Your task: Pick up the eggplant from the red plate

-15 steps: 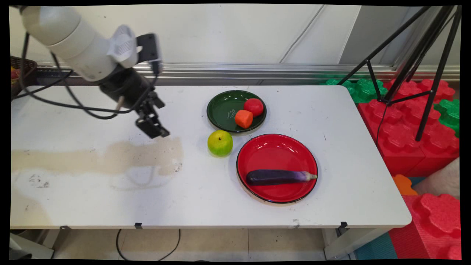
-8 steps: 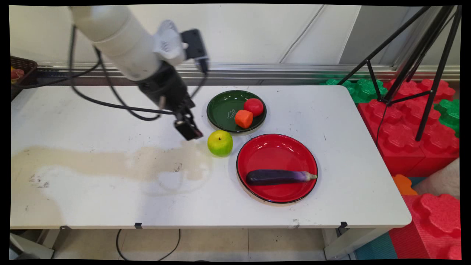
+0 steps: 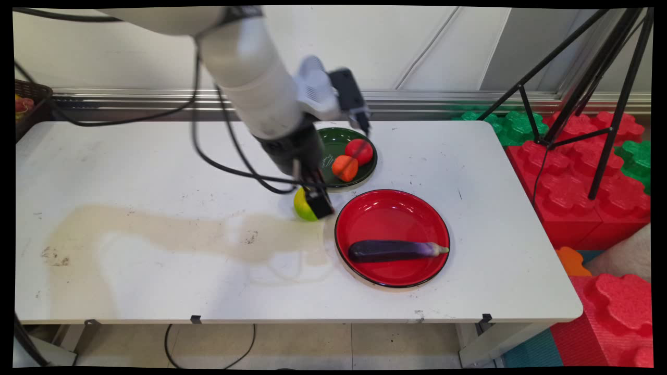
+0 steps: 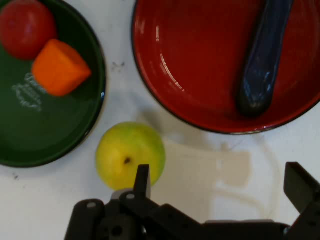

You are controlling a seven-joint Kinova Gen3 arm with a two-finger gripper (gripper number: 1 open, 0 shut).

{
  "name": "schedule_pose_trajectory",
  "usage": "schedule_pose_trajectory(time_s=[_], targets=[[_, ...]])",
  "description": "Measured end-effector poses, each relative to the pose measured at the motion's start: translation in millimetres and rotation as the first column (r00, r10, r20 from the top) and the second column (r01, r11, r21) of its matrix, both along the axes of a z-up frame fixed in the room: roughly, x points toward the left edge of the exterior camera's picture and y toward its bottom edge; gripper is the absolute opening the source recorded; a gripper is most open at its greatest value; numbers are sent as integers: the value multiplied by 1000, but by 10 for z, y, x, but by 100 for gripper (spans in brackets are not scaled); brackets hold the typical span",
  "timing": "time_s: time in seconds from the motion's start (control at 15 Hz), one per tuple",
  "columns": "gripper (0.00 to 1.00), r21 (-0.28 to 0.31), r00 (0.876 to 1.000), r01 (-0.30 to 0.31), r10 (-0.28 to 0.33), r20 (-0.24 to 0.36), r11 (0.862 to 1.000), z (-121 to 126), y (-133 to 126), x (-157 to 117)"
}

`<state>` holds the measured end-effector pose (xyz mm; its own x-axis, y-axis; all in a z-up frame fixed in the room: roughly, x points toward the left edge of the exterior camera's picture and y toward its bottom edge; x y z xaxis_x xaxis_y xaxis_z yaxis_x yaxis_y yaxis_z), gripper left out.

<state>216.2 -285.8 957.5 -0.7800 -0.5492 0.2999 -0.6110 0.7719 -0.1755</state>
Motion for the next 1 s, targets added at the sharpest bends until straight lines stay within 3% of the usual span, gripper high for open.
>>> schedule_pose_trajectory(time_s=[0.6,1.0], targets=[[100,59,999,28,-31,41,998,-550,-297,-716],[100,87,997,64,-68,39,994,-955,-490,-1024]])
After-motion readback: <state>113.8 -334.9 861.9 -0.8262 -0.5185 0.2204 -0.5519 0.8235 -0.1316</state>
